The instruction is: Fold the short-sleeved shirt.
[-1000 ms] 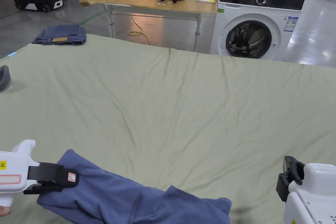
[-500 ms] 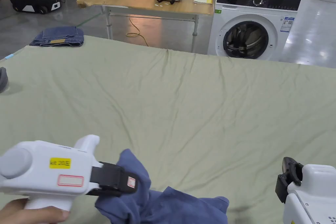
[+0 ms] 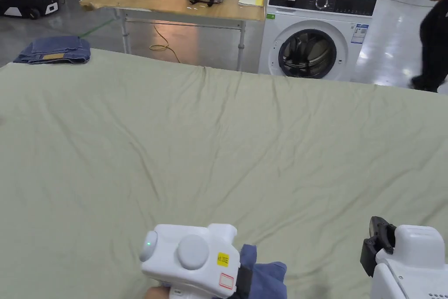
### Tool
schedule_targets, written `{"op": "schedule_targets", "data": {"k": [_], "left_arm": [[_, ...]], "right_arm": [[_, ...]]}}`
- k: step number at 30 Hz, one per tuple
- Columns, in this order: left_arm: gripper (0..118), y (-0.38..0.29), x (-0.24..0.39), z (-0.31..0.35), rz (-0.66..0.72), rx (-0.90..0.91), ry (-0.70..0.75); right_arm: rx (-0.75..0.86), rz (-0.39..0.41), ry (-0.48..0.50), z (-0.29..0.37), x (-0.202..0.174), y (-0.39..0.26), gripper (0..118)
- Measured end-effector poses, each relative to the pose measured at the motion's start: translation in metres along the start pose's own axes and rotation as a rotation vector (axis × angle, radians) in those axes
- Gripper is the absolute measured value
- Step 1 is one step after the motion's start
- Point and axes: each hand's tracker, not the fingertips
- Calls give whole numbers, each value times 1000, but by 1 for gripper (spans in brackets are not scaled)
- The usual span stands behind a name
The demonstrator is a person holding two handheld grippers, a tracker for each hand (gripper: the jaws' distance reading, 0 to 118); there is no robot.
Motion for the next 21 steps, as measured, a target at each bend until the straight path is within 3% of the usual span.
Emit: {"op": "schedule_targets", "data": {"k": [3, 6, 8, 13, 18, 21], "left_arm": [[10, -5, 8, -5, -16, -2, 23], [35, -8, 3, 1, 24, 4, -66], [43, -7, 2, 13, 39, 7, -141], [42, -3, -22, 44, 125, 49, -303], [12, -1, -45, 35, 183, 82, -316], [11, -7, -47, 9, 252, 26, -377]], "right_arm": [[-5, -1, -4, 0, 2, -1, 0], [-7, -1, -7, 1, 3, -2, 0], [-7, 1, -8, 1, 4, -2, 0], [-7, -7, -7, 1, 5, -2, 0], [-13, -13, -2, 0, 5, -5, 0], [-19, -19, 0, -1, 5, -7, 0]]}}
